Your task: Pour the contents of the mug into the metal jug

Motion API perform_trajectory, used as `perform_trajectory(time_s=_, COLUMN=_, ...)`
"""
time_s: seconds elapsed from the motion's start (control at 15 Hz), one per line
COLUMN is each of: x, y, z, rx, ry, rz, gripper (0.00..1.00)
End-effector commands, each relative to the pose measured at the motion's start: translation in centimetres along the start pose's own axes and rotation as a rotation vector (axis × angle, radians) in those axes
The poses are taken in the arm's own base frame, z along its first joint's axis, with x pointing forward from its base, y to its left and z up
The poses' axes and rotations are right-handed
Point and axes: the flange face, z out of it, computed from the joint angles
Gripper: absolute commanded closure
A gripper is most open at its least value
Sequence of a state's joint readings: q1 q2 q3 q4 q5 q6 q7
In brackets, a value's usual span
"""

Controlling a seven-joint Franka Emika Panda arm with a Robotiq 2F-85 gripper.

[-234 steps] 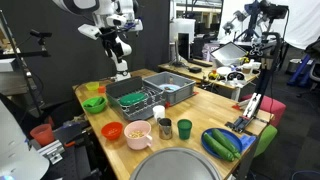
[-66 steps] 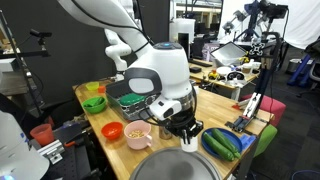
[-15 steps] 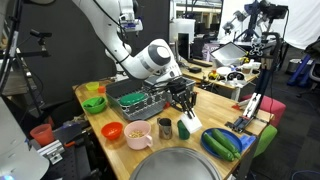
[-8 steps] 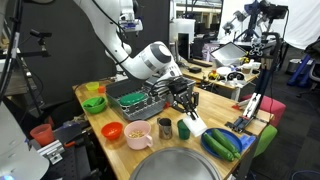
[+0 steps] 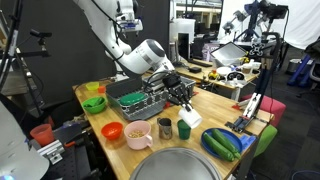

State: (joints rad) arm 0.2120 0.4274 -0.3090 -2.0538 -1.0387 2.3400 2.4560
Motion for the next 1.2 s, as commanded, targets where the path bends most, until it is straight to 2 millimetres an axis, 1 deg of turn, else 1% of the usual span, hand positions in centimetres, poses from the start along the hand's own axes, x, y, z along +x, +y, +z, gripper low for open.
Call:
perform_trajectory(time_s=0.0, x=-1.0, y=0.5, z=-0.3, rx=-0.013, ry=0.072, rz=-0.02, gripper=0.98)
perform_trajectory(time_s=0.33, x=-3.0, y=0.8, z=-0.8, rx=0.001, ry=0.162, rz=-0.053, gripper=0.98)
perform_trajectory(time_s=0.6, x=-4.2, y=0.6, z=-0.4, rx=0.037, ry=0.254, rz=-0.085, gripper=0.98)
perform_trajectory(time_s=0.8, x=-5.4, y=0.4, z=0.0, rx=0.055, ry=0.292, rz=-0.116, gripper=0.98)
perform_trajectory(time_s=1.13, x=-7.2, y=0.1, z=-0.3, rx=0.086, ry=0.335, rz=-0.157, gripper=0.98)
